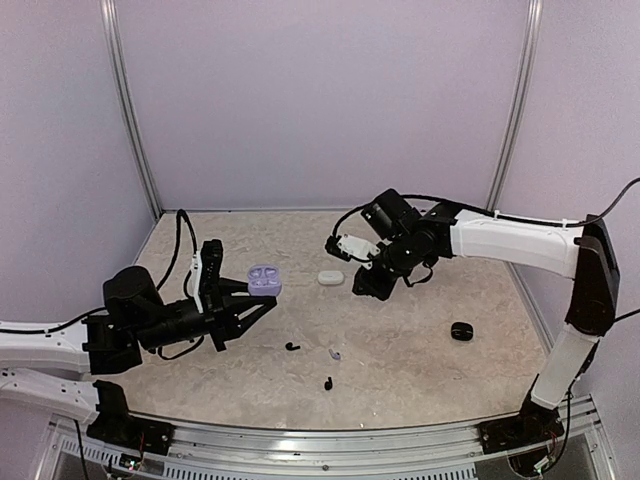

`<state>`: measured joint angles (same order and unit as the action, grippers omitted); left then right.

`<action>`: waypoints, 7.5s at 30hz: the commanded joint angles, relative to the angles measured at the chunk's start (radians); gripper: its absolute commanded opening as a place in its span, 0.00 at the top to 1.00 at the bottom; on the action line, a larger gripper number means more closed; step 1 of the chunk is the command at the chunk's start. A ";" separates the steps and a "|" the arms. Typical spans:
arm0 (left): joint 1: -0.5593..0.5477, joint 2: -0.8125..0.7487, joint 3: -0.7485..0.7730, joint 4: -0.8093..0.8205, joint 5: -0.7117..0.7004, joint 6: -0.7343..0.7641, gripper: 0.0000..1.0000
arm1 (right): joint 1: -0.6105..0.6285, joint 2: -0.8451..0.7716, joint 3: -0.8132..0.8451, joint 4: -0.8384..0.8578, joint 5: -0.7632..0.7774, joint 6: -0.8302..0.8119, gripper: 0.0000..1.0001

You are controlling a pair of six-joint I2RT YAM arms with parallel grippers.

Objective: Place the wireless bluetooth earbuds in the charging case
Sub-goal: Pick up the right earbud from the center of the board, then insert the right earbud into the right side groove of the charging case, then move the left earbud to the center of the board.

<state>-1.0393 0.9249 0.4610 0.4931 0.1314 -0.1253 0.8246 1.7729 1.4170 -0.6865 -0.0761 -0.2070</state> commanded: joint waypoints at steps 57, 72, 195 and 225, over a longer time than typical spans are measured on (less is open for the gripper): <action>-0.211 0.055 0.142 0.197 -0.217 0.394 1.00 | 0.381 -0.399 -0.247 0.996 -0.395 0.017 0.91; -0.212 0.052 0.136 0.210 -0.227 0.396 1.00 | 0.383 -0.392 -0.297 1.105 -0.309 0.059 0.92; -0.154 0.073 0.144 0.160 -0.161 0.314 1.00 | 0.381 -0.388 -0.238 0.843 -0.123 0.036 0.94; -0.070 -0.096 -0.041 0.138 -0.274 0.078 1.00 | 0.224 -0.453 -0.436 0.462 -0.021 0.204 0.52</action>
<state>-1.1175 0.8513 0.4381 0.6334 -0.1196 -0.0193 1.0542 1.2957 1.0840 -0.1600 -0.1246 -0.0410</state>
